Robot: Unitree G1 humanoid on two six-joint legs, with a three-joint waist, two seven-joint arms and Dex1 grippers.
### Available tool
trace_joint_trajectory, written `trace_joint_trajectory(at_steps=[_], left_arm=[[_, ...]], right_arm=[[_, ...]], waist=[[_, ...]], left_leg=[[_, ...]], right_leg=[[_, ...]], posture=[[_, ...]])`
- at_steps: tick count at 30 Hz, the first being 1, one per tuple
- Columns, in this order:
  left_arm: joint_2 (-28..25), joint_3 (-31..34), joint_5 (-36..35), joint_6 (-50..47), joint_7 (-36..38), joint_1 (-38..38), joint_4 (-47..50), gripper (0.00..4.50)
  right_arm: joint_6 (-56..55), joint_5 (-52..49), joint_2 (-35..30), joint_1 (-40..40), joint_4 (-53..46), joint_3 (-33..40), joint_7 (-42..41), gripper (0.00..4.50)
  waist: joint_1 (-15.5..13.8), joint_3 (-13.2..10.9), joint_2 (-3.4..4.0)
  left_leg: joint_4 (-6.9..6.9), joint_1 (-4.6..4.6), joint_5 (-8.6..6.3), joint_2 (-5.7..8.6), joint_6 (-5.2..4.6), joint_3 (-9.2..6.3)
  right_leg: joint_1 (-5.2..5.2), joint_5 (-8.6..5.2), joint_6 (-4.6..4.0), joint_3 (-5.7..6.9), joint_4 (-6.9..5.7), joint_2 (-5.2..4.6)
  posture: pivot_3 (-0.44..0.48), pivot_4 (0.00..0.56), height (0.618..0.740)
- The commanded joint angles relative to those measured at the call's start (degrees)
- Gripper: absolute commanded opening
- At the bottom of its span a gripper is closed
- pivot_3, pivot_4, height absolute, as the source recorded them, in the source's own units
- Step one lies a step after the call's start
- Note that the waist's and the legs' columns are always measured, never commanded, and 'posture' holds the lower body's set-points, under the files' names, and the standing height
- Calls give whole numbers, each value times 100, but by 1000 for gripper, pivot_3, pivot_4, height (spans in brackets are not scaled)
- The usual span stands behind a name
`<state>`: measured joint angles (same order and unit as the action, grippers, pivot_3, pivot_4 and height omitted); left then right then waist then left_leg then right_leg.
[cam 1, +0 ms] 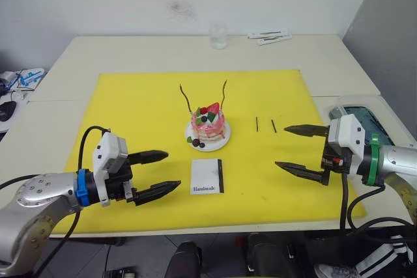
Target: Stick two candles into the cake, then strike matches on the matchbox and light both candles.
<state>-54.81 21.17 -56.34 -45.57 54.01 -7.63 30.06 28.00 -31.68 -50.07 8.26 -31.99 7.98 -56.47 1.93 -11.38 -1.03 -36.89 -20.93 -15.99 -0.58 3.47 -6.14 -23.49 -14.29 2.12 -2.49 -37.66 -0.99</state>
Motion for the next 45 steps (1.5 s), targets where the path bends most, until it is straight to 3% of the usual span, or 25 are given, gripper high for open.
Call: trace_joint_trajectory(at_steps=[1, 8, 13, 20, 25, 45], left_arm=[[-367, 393, -1429, -1154, -292, 167, -158, 4500], [-840, 110, -2928, -2583, -929, 616, -1097, 4500], [-868, -453, -2861, -3110, -1240, 953, -1400, 4500], [-205, -988, -2896, -3511, -2035, 1967, -2458, 4500], [88, -1197, -2634, -3790, -2135, 2346, -2849, 4500], [1308, -1304, -1805, -4358, -2102, 3078, -3256, 4500]], right_arm=[[-74, -130, -185, 43, -251, 36, -257, 2777], [-324, 148, -337, 233, -158, -357, -591, 73], [-336, 443, -255, 721, -32, -998, -674, 28], [-455, 1242, 212, 1487, 544, -2069, -662, 28], [-570, 1601, 569, 1748, 850, -2499, -693, 28], [-678, 2253, 1237, 1961, 1422, -3047, -753, 28]], waist=[[3, -4, 0], [0, -13, -2], [0, -18, -4], [-4, -18, -7], [-6, -18, -7], [-27, -17, -8]], left_leg=[[0, 0, 0, 0, 0, -1], [1, 2, 0, 0, 0, -2], [2, 2, 0, 0, 1, -1], [-1, 0, 1, 4, 3, -5], [0, -2, 2, 5, 5, -8], [-9, 0, 7, 21, 15, -13]], right_leg=[[0, 0, 0, 1, 0, 0], [-1, -2, -1, 4, -1, 0], [-3, -1, -1, 3, -2, 0], [-3, 15, 24, 4, -7, -2], [-5, 15, 23, 5, -7, -4], [3, 21, 33, 4, -12, -18]], posture=[[0, 150, 740], [0, 150, 740], [0, 150, 740], [0, 150, 740], [0, 150, 740], [0, 150, 740]])
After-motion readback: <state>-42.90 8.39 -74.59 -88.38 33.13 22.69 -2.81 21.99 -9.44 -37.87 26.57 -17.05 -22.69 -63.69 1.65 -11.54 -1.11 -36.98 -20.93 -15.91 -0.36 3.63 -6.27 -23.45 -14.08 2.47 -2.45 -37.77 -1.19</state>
